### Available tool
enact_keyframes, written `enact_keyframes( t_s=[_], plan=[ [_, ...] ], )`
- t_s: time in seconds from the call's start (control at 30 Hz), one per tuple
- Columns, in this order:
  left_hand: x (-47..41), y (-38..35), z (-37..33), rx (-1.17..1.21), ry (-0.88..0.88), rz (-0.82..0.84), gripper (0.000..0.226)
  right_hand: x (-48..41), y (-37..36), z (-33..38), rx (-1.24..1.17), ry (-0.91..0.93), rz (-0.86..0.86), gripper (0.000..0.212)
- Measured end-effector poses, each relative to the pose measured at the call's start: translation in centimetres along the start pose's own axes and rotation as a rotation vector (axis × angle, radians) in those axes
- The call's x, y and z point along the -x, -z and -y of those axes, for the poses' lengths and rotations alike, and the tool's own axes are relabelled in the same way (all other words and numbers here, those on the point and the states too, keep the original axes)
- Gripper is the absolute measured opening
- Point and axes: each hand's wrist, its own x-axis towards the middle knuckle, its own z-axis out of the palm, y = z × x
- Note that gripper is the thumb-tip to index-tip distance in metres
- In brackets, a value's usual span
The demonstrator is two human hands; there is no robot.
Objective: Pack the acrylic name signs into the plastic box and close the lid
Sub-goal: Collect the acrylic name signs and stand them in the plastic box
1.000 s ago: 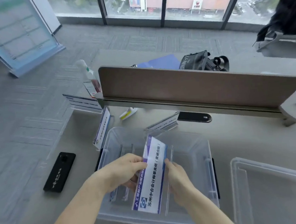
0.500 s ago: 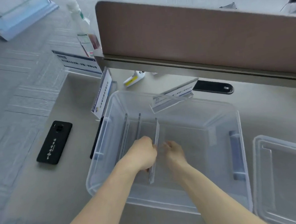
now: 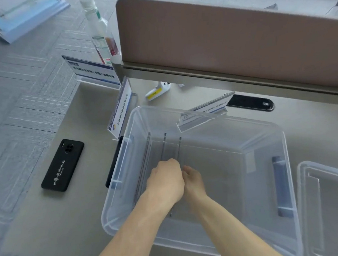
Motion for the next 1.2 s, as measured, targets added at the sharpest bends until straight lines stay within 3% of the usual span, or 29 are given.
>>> enact_keyframes(
  t_s=[0.2, 0.33, 0.47, 0.7, 0.8, 1.0, 1.1, 1.2],
  plan=[
    [0.0, 0.1, -0.4, -0.048, 0.023, 0.004, 0.018, -0.1, 0.3, -0.2, -0.006, -0.009, 0.048, 0.005],
    [1.3, 1.3, -0.7, -0.042, 0.001, -0.039, 0.027, 1.7, 2.3, 1.9, -0.012, -0.007, 0.063, 0.031],
    [3.6, 5.9, -2.5, 0.036, -0.007, -0.223, 0.045, 4.9, 6.9, 7.2, -0.14, 0.206, -0.028, 0.026],
    [4.6, 16.5, -7.6, 0.238, -0.133, -0.445, 0.029, 7.6, 16.2, 19.8, -0.172, 0.501, -0.027, 0.006],
    [2.6, 18.1, -8.6, 0.237, -0.138, -0.405, 0.03, 6.2, 19.4, 22.5, -0.096, 0.527, -0.056, 0.011],
    [-2.6, 16.8, -8.6, -0.03, -0.04, -0.203, 0.03, 0.5, 22.5, 22.2, 0.167, 0.437, -0.097, 0.024],
    [-6.1, 16.3, -8.6, -0.181, -0.022, -0.096, 0.051, -3.9, 22.5, 21.5, 0.329, 0.347, -0.021, 0.032],
    [-10.0, 15.9, -8.8, -0.199, -0.015, 0.097, 0.079, -8.0, 21.7, 21.3, 0.42, 0.23, 0.041, 0.053]
  ],
)
